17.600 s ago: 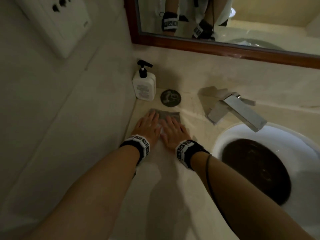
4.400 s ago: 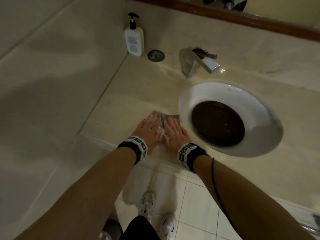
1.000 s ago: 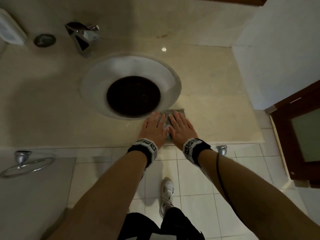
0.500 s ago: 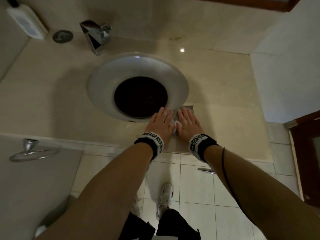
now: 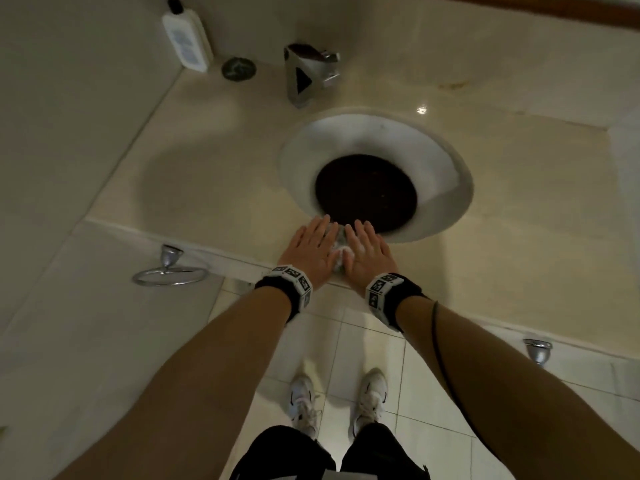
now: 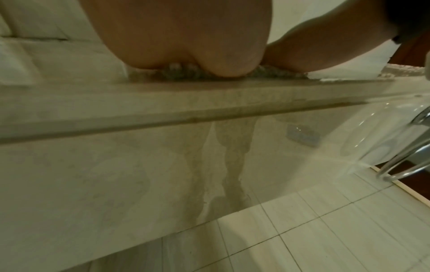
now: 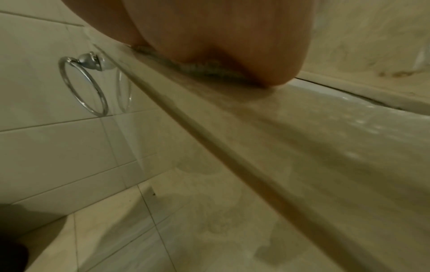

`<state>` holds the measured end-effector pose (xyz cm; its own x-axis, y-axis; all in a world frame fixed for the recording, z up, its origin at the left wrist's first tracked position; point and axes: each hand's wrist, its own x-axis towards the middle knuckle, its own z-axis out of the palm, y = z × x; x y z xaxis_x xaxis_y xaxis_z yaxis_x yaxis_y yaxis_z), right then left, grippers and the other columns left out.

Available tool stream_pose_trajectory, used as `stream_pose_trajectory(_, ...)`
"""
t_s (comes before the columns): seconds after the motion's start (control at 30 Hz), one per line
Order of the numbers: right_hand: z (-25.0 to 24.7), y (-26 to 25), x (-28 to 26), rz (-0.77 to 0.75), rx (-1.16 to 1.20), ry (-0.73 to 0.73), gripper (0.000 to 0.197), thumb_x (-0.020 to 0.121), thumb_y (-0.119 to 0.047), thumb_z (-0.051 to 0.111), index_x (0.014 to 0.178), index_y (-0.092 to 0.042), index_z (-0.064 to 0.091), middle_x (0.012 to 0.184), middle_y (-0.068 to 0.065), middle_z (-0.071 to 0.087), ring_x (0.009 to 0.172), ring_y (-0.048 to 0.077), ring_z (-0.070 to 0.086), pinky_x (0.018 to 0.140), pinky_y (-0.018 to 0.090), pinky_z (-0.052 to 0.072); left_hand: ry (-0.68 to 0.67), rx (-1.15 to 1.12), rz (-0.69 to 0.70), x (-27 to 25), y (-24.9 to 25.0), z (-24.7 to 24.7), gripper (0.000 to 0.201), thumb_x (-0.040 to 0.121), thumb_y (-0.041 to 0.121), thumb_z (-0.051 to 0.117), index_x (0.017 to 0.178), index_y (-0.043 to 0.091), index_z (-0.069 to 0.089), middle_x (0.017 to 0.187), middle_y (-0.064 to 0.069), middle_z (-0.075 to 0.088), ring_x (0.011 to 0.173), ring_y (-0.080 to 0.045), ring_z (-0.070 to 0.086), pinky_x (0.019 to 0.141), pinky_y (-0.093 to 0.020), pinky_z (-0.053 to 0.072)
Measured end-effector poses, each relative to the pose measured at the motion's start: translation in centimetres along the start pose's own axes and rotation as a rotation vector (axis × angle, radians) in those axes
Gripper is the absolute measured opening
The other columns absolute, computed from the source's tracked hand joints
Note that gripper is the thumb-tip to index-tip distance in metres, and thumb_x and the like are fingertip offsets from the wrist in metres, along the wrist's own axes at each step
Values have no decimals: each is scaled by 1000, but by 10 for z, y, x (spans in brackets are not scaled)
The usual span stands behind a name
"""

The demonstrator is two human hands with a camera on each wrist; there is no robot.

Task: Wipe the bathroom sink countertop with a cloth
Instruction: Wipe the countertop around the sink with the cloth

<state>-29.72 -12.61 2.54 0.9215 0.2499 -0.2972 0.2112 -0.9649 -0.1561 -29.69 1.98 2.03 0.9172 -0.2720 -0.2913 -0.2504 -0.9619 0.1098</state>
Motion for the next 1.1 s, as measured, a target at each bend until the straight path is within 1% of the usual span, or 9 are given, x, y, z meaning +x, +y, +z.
stream_pose_trajectory(0.1,3,-23,0,-23,8,12,57,101,-38,11,154,-17,0,162,4,-5,149,19,-8,120,36,-1,17,-5,-11,-11,-22,4,58,102,40,8,152,17,-11,160,-4,-16,148,-19,-13,118,-38,-4)
stream_pose_trajectory(0.17,3,-28,-2,-33,-1,-15,57,101,-39,9,153,-17,-2,162,4,-8,148,19,-10,121,36,-2,26,-11,-12,-15,-26,4,58,102,38,9,152,17,-10,160,-4,-17,148,-19,-14,118,-38,-5)
stream_pose_trajectory(0.27,3,-25,-9,-28,12,-18,59,101,-40,8,153,-15,-2,162,6,-8,148,19,-10,121,36,-2,39,7,3,-16,-22,5,58,102,37,11,152,16,-10,160,-5,-16,148,-19,-13,118,-39,-4)
stream_pose_trajectory(0.43,4,-9,-25,61,95,9,59,102,-37,13,153,-12,-1,161,6,-9,148,17,-10,120,32,-5,21,6,57,-11,2,3,58,102,38,11,152,15,-7,161,-7,-14,148,-21,-12,120,-39,-4)
stream_pose_trajectory(0.6,2,44,-42,146,121,30,59,102,-37,14,153,-13,-1,162,5,-9,148,16,-11,118,29,-7,0,23,129,5,55,-1,58,102,38,12,152,15,-7,161,-8,-13,148,-23,-12,118,-40,-5)
stream_pose_trajectory(0.7,0,76,-50,176,134,30,58,102,-35,14,154,-12,-2,162,4,-9,148,16,-12,120,30,-6,-8,37,161,18,89,-2,59,102,40,12,153,15,-5,161,-8,-13,148,-23,-13,118,-40,-6)
stream_pose_trajectory(0.83,-2,132,-56,220,132,50,58,102,-34,16,154,-15,-2,162,4,-9,148,16,-11,120,31,-5,-16,42,212,42,138,-2,59,102,41,13,153,16,-5,161,-7,-12,148,-23,-12,118,-41,-6)
stream_pose_trajectory(0.97,-8,183,-54,223,106,40,57,101,-34,16,154,-18,2,162,3,-7,148,16,-9,120,31,-4,-20,20,226,68,181,-5,58,102,40,14,153,20,-5,161,-3,-11,148,-21,-12,117,-40,-8)
stream_pose_trajectory(1.1,-20,226,-47,200,81,40,57,101,-35,15,154,-19,2,162,2,-7,148,17,-9,118,32,-4,-26,33,218,97,214,-11,58,103,40,16,153,20,-3,162,-5,-9,148,-23,-9,118,-42,-5)
